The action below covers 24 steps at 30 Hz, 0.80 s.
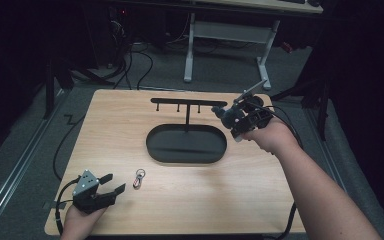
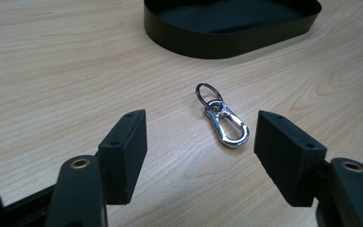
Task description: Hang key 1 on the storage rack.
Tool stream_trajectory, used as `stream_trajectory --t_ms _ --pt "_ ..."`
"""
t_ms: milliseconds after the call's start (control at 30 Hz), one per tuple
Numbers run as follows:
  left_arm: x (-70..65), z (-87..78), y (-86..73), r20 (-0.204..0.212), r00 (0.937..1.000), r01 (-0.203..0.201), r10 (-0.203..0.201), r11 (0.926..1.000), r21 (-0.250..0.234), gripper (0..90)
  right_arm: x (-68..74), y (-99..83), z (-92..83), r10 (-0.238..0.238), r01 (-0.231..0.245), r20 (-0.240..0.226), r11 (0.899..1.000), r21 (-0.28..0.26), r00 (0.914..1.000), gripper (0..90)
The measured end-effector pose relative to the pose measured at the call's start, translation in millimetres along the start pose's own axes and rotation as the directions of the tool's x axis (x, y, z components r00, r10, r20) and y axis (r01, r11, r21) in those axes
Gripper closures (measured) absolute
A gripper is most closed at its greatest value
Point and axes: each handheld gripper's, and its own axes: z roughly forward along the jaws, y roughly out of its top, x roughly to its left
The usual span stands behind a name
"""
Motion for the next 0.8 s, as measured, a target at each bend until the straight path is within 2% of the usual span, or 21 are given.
stream_trajectory --t_ms 67,233,467,800 --pt "-0.3 0.2 0.0 0.003 1.0 -0.003 0.003 1.0 0.004 36.0 -3.9 -3.3 7.1 0.016 -0.016 0.0 1.0 0.004 0.9999 46.8" --pt "-0.8 0.5 0.0 0.002 1.0 -0.007 0.007 1.0 0.006 36.0 -6.8 -10.3 22.7 0.016 -0.016 -0.005 1.0 0.021 0.9999 46.7" --pt "-1.4 1.2 -0.2 0.003 1.0 -0.008 0.008 0.9999 0.008 36.1 -6.3 -16.1 38.2 0.017 -0.016 -0.019 0.999 0.032 0.9997 46.6" --pt "-2.1 1.3 -0.4 0.004 1.0 -0.008 0.008 0.9999 0.01 36.1 -3.4 -20.3 58.9 0.013 -0.012 -0.041 1.0 0.021 0.9991 46.5"
